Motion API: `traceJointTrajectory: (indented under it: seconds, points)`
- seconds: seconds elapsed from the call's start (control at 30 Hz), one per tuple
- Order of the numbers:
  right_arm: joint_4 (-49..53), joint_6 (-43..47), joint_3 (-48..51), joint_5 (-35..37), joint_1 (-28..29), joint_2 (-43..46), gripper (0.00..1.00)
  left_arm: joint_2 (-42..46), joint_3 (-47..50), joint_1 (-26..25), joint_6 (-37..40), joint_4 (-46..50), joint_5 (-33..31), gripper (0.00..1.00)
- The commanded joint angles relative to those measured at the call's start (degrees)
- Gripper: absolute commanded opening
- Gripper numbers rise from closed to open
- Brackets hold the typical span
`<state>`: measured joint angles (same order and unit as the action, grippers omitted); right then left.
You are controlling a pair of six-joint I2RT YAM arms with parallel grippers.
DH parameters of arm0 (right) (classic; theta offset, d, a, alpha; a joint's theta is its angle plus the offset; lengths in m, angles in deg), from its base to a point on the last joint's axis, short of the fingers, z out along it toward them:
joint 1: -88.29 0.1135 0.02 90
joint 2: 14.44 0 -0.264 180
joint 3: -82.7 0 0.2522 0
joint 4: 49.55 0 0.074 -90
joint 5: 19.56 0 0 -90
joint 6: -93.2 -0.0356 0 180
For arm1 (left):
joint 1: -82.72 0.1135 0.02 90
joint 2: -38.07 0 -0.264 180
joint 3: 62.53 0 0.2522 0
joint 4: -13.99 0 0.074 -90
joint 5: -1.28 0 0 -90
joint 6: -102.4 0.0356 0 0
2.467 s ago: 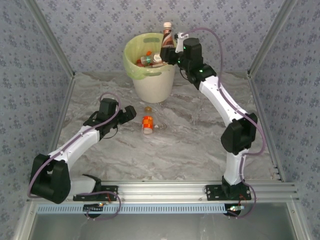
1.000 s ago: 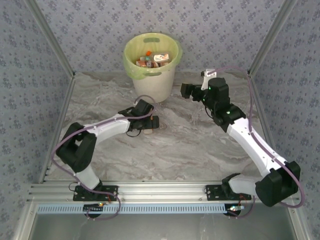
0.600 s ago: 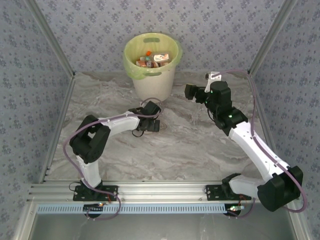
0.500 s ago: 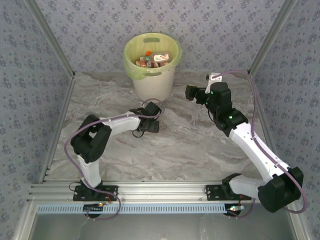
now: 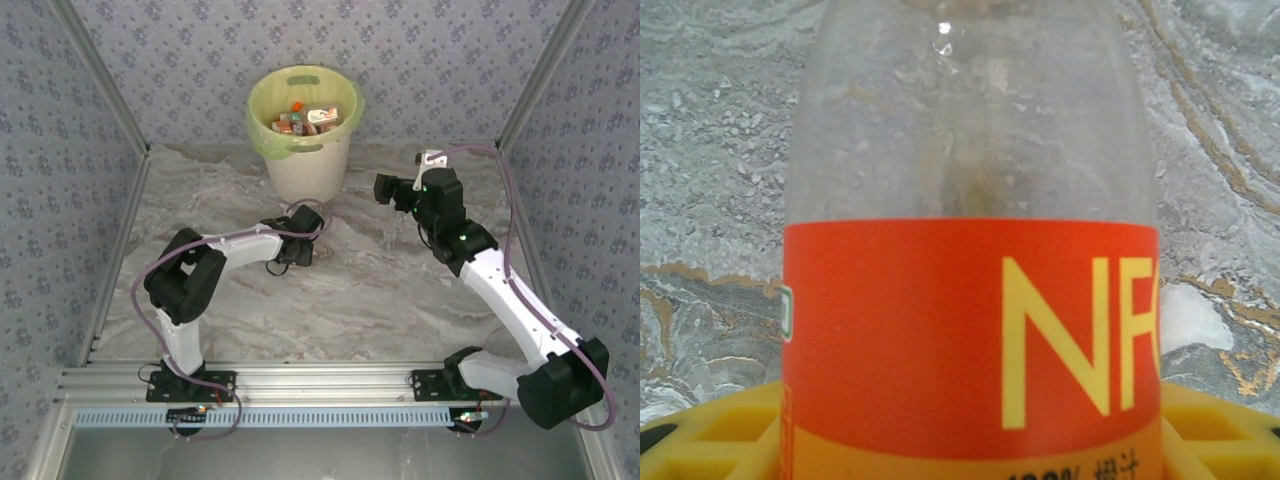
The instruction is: Put the plastic bottles in the bin
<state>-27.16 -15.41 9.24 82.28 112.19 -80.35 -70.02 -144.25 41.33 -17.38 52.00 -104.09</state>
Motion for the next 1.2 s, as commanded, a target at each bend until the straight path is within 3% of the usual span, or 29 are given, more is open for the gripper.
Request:
traceJointTrajectory:
  seconds: [0.0,0.17,0.37,0.7,0.87,0.97,1.17]
  points:
    - [0.9,-0.9,1.0,1.5,-0.3,1.7,1.0,3.6,-0.7,-0.3,1.2,-0.3,1.3,0.48]
    - [0.8,-1.3,1.1,1.5,-0.4,2.1,1.0,8.0,1.0,-0.4,1.5,-2.4,2.1,0.44]
    - [-0.9,-1.4,1.8,1.3,-0.5,1.9,1.0,16.6,7.5,-0.3,5.6,-12.4,9.1,0.4]
    - [-2.6,-1.8,2.1,1.3,-0.6,1.6,1.0,28.0,9.8,0.1,8.8,-16.6,7.8,0.23]
    - [-2.7,-1.7,2.7,1.4,-0.7,2.0,1.0,32.0,8.0,1.9,9.9,-18.2,6.8,0.13]
    - [-2.8,-1.7,2.9,1.4,-0.6,2.3,1.0,32.8,5.4,3.5,9.8,-18.1,7.6,0.0]
    - [-2.4,-2.0,2.9,1.6,-0.9,2.5,1.0,31.6,-4.6,6.9,9.7,-21.8,17.3,0.0]
